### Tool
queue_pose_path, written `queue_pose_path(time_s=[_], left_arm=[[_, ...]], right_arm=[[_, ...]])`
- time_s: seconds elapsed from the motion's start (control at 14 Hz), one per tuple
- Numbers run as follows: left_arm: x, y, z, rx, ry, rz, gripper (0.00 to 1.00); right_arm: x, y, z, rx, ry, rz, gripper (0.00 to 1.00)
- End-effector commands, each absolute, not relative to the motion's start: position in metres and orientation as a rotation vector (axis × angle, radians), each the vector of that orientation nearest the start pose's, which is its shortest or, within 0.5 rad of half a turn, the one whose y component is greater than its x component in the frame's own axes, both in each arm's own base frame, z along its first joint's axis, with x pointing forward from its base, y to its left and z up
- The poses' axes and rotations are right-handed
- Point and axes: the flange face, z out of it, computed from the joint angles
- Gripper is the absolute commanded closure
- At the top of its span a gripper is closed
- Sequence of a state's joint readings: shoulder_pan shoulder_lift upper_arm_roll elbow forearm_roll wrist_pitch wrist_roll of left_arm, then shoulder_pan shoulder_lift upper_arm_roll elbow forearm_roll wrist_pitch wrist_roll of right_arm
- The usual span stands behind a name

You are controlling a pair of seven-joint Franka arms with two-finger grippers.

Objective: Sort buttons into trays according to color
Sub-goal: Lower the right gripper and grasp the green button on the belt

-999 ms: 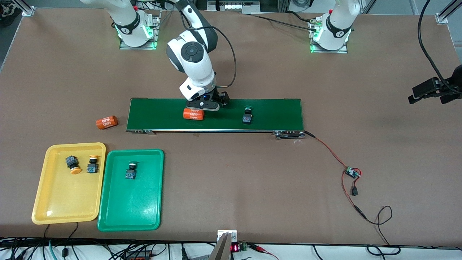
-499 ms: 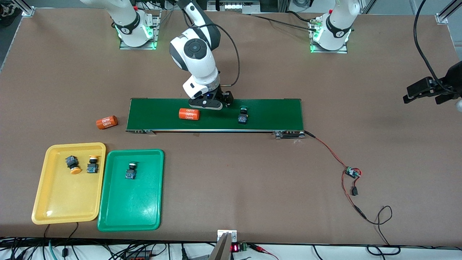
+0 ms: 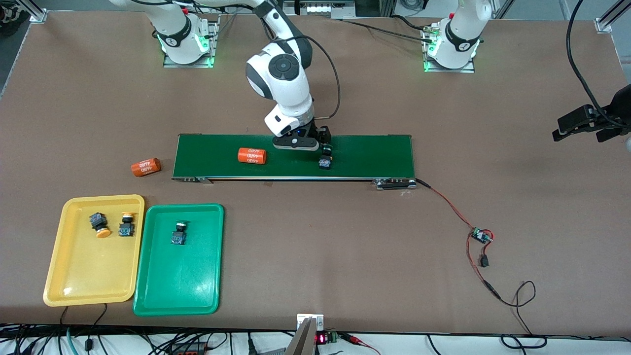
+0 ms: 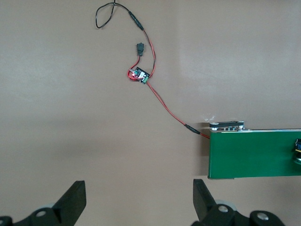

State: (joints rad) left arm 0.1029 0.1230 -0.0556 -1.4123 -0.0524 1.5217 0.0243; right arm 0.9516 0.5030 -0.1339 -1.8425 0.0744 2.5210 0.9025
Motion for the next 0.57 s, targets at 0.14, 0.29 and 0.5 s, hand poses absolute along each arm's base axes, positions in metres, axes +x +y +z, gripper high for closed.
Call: queue_pose_path(time_s=[0.14,0.29,0.5], left_arm=[[0.585,0.026,0.626,-3.181,-0.031,-0.015,0.00],[0.585,0.026,0.627,-3.181,-0.031,-0.020,0.00],[0.585,0.025,0.627,-3.181,-0.028,-0.017,0.00]], right_arm=[[0.458,0.496,0.275,-2.996,0.194,-0.238,0.00],[0.459,0.498,0.273,-2.993,0.210,-0.240,0.00],[0.464,0.505,0.262,-2.997,0.204,-0.246,0.00]])
